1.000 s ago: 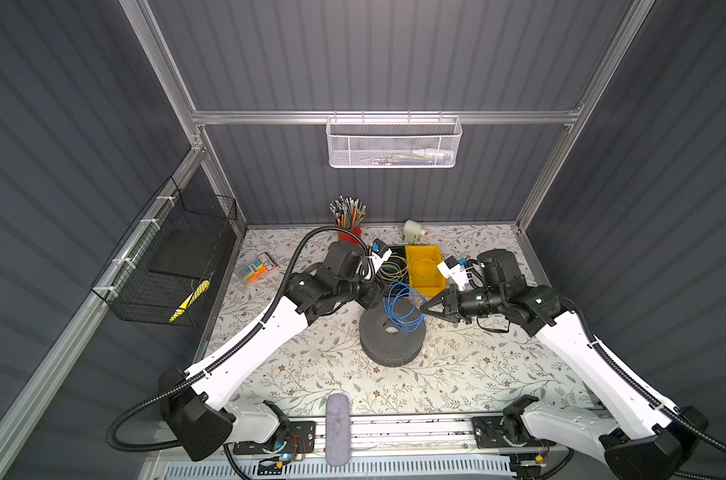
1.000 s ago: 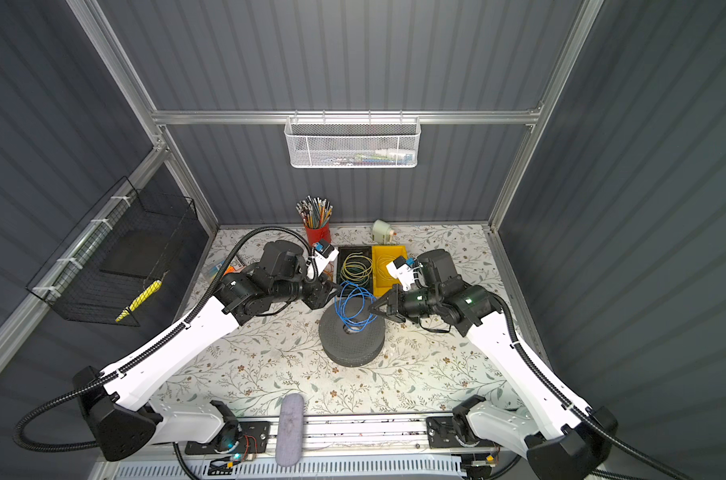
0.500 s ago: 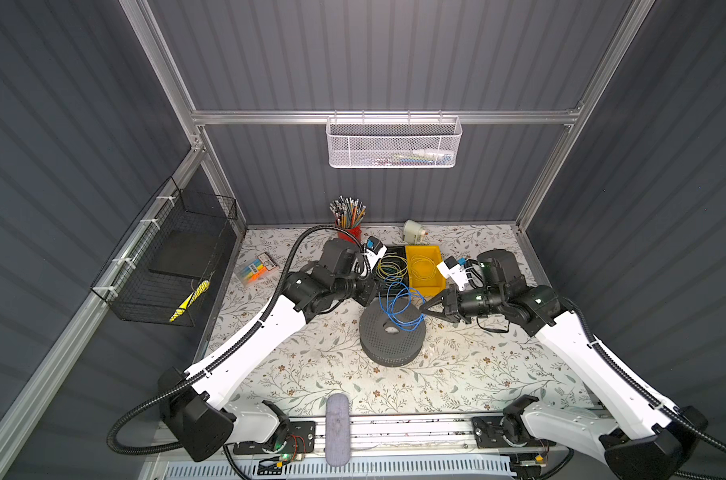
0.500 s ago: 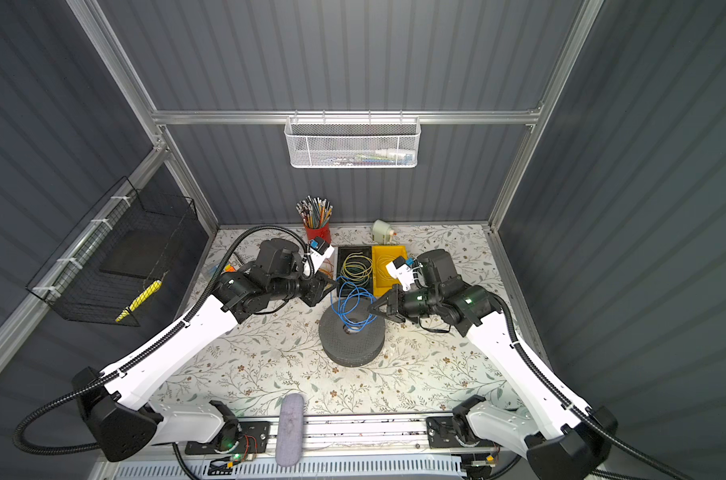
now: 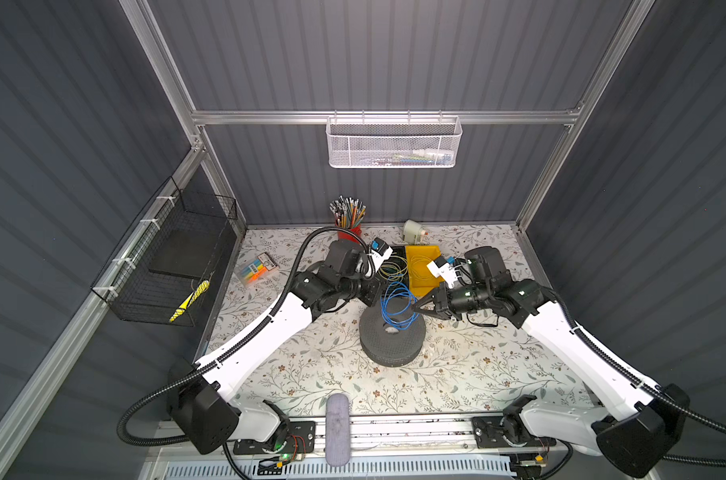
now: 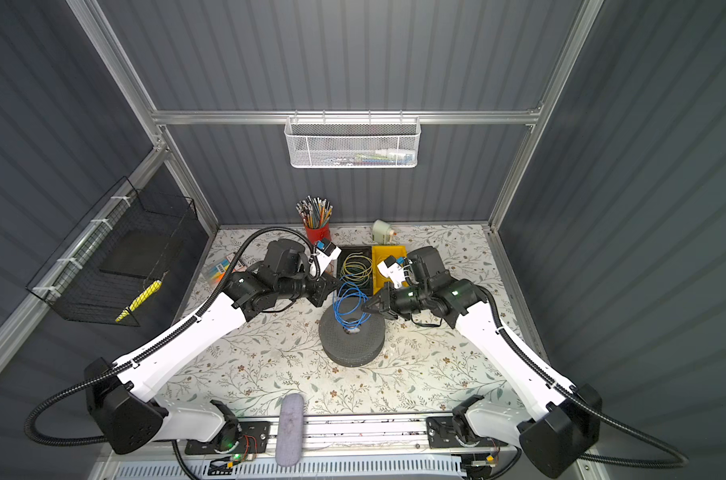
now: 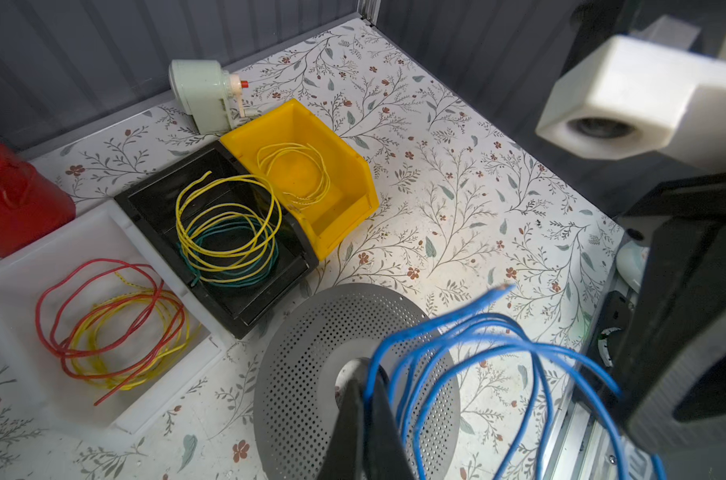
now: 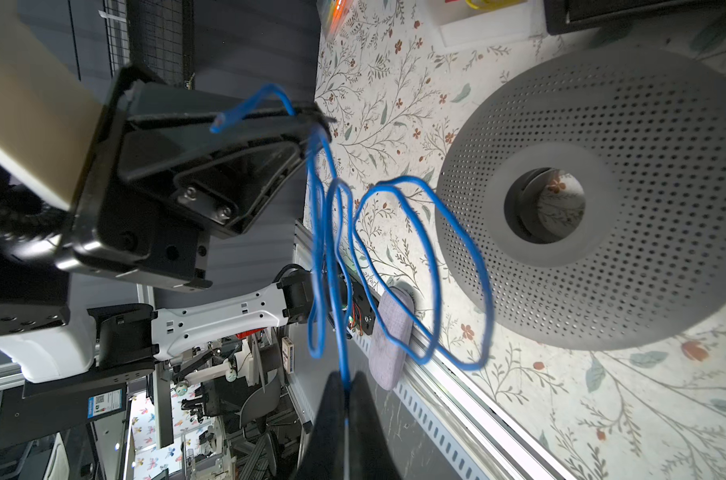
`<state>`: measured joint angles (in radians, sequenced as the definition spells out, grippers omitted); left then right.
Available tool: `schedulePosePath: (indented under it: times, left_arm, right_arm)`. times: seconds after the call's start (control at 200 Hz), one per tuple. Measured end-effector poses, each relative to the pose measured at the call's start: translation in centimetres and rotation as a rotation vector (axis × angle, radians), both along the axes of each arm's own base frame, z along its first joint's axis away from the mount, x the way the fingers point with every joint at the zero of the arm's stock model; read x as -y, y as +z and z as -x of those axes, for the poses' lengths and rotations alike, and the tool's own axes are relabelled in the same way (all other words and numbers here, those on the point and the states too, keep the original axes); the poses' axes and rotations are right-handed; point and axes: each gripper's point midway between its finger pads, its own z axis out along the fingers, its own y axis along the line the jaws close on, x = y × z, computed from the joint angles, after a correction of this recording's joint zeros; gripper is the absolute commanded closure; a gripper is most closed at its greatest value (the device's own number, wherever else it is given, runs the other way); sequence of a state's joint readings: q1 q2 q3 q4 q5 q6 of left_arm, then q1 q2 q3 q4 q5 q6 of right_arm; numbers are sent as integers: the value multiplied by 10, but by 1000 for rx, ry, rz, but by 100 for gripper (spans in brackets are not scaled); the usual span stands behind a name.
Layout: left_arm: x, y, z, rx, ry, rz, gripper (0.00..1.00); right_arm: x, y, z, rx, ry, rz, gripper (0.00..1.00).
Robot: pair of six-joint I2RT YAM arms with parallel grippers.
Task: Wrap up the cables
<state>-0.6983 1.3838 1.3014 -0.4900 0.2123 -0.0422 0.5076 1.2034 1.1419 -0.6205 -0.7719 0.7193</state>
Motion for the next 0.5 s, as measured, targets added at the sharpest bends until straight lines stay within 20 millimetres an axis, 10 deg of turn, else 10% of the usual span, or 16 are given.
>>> schedulePosePath:
  times: [0.31,0.5]
  left_arm:
    - [-11,11,0,20,53,20,100]
    - [-18,32,6,35,66,67,100]
  right_arm:
    - [0,-1,-1,25,10,7,100]
    - [0,4,-1,44,15,6,66]
